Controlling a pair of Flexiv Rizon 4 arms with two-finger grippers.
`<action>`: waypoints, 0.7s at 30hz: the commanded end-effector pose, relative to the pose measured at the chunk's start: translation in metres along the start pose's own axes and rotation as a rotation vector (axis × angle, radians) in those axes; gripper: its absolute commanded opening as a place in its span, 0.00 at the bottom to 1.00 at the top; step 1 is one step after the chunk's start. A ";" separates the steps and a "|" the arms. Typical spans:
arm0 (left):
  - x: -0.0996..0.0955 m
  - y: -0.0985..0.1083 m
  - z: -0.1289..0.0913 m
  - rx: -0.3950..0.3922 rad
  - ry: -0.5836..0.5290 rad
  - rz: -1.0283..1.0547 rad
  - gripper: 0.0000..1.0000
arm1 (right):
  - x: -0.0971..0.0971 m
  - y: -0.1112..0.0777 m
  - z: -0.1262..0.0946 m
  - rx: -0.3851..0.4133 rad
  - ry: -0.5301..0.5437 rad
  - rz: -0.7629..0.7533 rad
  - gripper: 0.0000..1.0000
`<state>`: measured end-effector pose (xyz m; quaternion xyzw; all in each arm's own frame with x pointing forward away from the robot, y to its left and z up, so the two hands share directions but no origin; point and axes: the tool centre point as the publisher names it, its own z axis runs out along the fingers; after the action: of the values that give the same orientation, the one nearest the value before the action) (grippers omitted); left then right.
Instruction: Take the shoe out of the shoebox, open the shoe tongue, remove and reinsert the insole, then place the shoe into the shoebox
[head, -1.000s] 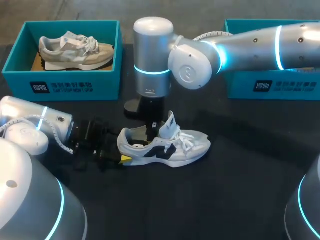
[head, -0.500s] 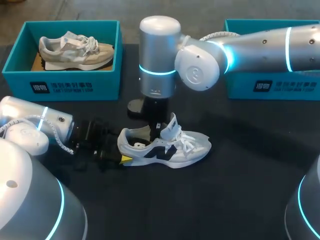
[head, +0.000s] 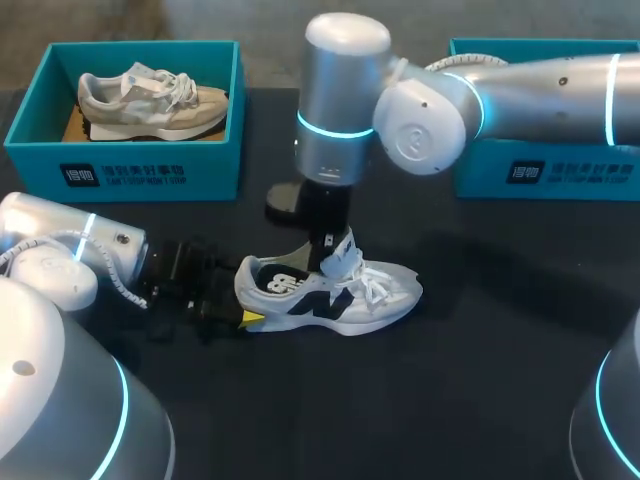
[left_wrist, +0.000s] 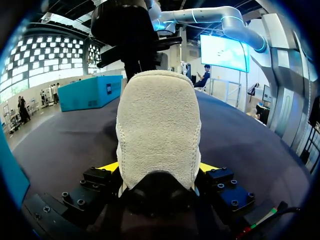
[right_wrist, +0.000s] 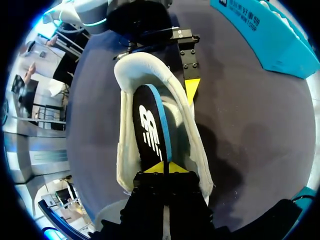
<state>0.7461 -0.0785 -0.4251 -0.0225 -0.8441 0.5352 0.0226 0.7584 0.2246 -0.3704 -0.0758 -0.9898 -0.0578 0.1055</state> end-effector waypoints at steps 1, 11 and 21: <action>-0.001 0.002 0.001 -0.002 -0.001 0.000 0.00 | 0.003 -0.011 -0.012 -0.004 -0.022 0.009 0.00; -0.001 0.002 0.001 -0.002 -0.001 0.000 0.00 | -0.001 -0.011 -0.033 -0.053 -0.062 0.015 0.00; -0.001 0.002 0.001 -0.002 -0.001 0.000 0.00 | 0.002 0.010 -0.043 -0.109 -0.024 -0.025 0.00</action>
<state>0.7463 -0.0782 -0.4252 -0.0223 -0.8442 0.5351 0.0225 0.7661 0.2262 -0.3260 -0.0710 -0.9873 -0.1124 0.0868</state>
